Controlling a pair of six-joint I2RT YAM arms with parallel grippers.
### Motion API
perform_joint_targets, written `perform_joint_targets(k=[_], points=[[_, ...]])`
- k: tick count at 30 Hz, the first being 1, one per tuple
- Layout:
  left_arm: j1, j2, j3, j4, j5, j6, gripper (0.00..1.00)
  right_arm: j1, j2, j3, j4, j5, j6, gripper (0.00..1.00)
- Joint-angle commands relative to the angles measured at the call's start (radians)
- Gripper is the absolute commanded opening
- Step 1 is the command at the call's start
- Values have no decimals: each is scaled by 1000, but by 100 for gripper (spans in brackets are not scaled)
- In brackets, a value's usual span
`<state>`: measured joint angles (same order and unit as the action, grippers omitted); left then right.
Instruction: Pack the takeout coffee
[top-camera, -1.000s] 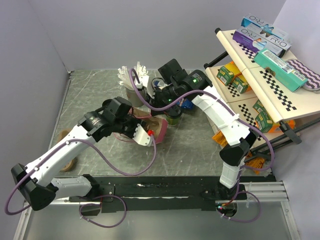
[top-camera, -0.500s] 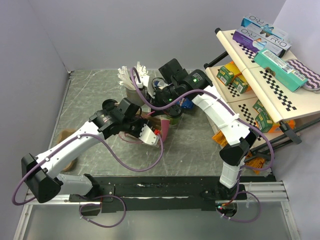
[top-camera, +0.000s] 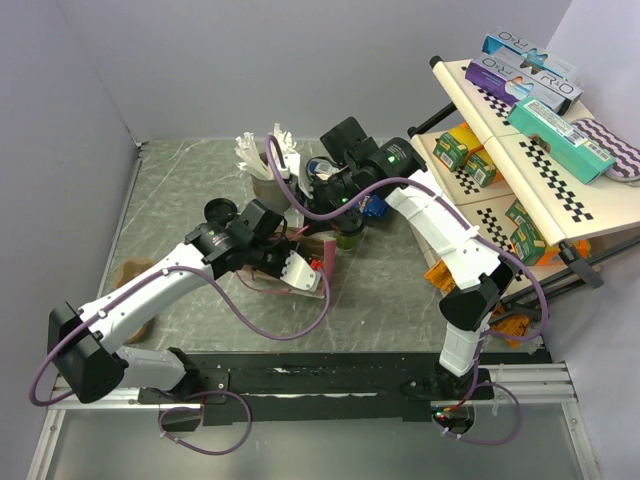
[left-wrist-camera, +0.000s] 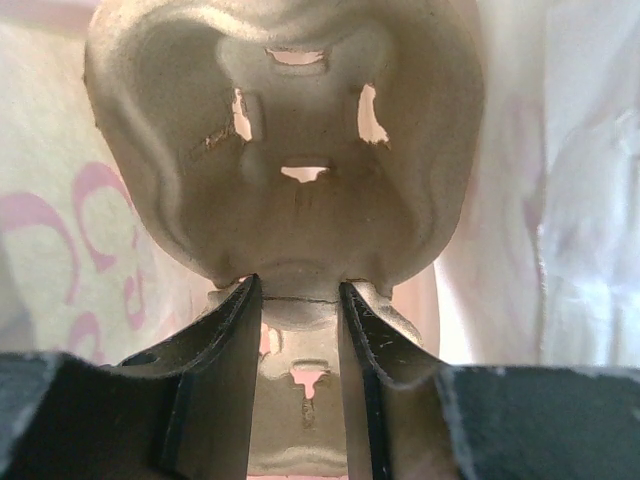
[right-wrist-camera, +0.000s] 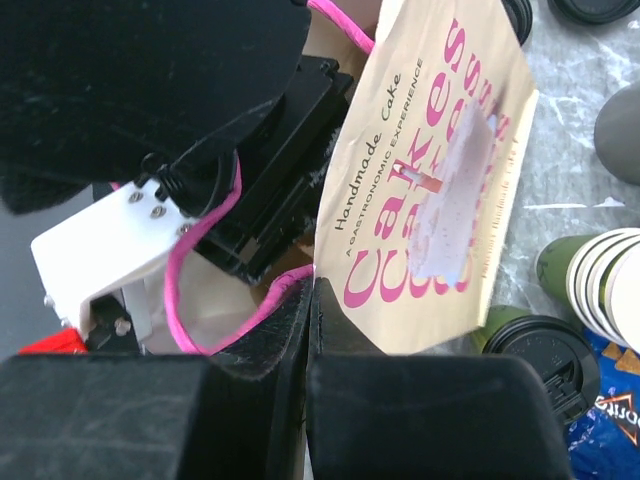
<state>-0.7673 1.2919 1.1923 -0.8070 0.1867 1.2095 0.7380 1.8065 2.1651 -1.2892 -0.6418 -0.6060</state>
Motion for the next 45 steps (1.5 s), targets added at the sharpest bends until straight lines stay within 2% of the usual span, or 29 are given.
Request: perform_joint_targets(k=[1, 8, 16, 23, 37, 45], points=[[-6, 6, -20, 40, 19, -18, 1, -5, -24, 7, -30, -39, -31, 0], [-7, 18, -46, 126, -58, -10, 1, -6, -16, -1, -53, -45, -38, 0], [-12, 58, -100, 187, -81, -8, 1, -9, -21, -25, -50, -90, -64, 0], [-12, 52, -154, 241, -49, 10, 1, -26, -19, -10, -67, -148, -78, 0], [-12, 89, -204, 334, -33, -67, 2, -25, -16, -14, -127, -188, -138, 0], [-12, 9, -263, 402, 88, -19, 1, -25, -19, -51, -113, -222, -146, 0]])
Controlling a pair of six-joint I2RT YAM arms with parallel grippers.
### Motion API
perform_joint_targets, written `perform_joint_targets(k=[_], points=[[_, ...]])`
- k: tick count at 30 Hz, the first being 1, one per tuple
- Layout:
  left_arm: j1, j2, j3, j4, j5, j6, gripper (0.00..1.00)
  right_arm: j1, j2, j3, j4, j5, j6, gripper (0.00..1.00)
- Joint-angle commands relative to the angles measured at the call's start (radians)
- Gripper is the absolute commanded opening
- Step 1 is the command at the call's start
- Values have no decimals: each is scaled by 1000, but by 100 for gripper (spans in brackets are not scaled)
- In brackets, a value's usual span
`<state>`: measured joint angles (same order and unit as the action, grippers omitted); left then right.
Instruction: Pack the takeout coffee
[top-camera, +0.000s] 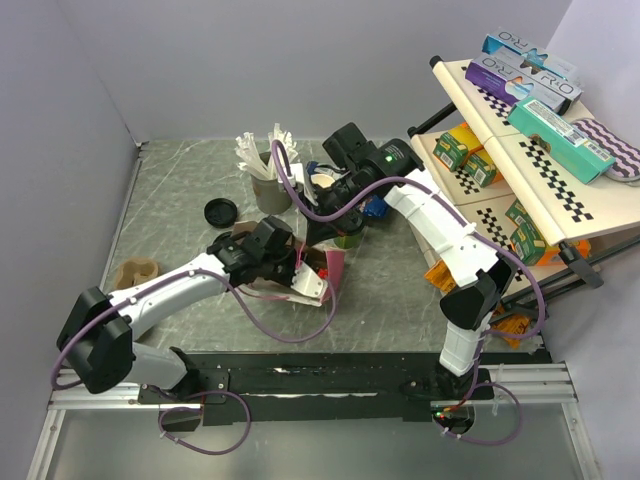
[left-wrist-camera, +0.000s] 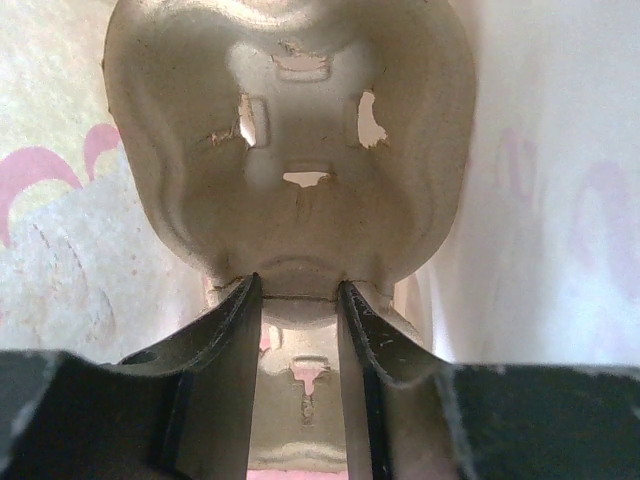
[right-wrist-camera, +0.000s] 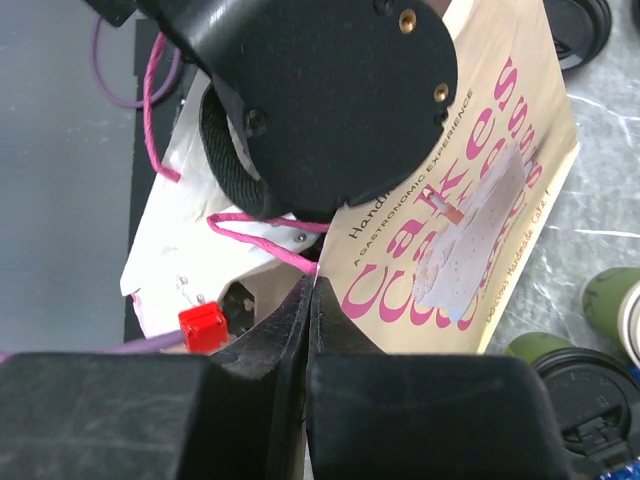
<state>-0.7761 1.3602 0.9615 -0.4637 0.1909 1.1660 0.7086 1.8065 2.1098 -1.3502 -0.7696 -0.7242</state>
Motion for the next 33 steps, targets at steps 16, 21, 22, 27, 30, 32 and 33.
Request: perform_joint_targets(k=[16, 21, 22, 27, 30, 32, 33], points=[[-3, 66, -21, 65, -41, -8, 12, 0, -26, 3, -87, -88, -27, 0], [-3, 105, -6, 88, -47, -28, 13, 0, -35, -2, -87, -86, -23, 0], [-3, 103, -7, 88, -42, -23, 14, -3, -36, -7, -87, -86, -21, 0], [-3, 96, 6, 47, -27, -17, 37, -3, -35, -4, -87, -83, -21, 0], [-3, 79, 34, 1, -24, -28, 46, -3, -35, -4, -83, -71, -21, 0], [-3, 71, 48, -12, -24, -52, 55, -3, -38, -7, -75, -66, -17, 0], [-2, 62, 51, -16, -27, -55, 56, -3, -36, -8, -73, -63, -17, 0]])
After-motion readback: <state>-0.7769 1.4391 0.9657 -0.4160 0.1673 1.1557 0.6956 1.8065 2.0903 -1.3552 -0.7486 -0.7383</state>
